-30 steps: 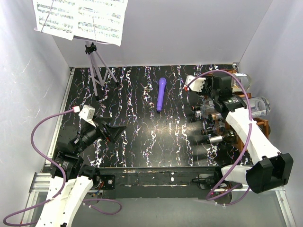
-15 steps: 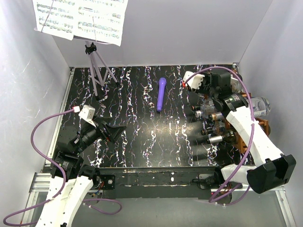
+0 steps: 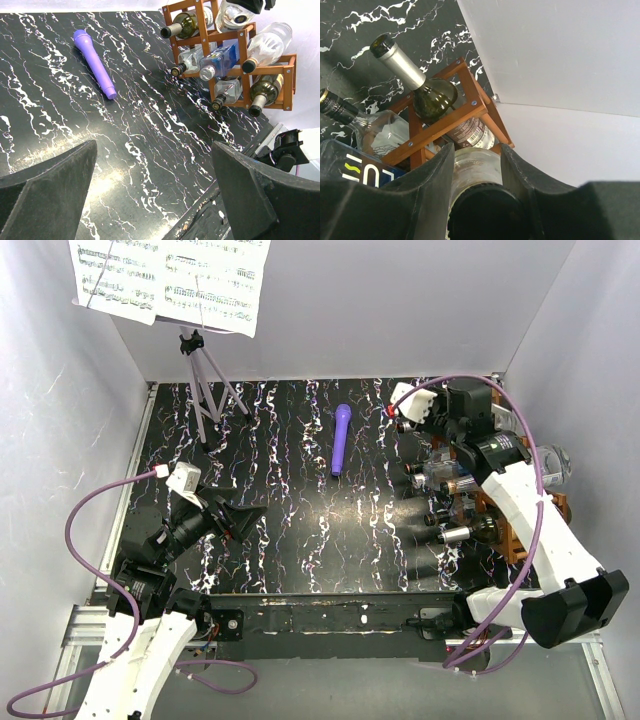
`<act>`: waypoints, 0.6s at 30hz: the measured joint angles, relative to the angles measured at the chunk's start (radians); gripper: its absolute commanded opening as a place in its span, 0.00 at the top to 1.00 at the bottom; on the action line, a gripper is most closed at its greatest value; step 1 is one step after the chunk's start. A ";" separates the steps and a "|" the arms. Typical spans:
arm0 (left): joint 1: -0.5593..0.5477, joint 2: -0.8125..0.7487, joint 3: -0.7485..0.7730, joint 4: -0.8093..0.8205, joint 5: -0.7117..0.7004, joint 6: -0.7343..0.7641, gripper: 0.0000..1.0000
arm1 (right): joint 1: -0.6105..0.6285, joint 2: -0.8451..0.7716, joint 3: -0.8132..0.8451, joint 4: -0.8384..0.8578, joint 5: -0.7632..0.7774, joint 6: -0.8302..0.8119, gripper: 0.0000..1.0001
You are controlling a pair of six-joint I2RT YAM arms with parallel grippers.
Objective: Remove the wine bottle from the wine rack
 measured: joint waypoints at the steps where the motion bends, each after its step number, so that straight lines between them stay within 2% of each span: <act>1: 0.000 0.000 0.000 0.000 0.000 0.000 0.02 | 0.002 0.000 0.005 -0.003 0.005 0.002 0.99; 10: 0.000 0.000 0.000 0.000 0.000 0.000 0.02 | 0.031 0.000 0.057 -0.018 0.028 0.006 0.99; 18: 0.000 -0.002 0.000 -0.003 -0.011 0.000 0.02 | 0.123 0.000 0.119 -0.023 0.068 -0.005 0.99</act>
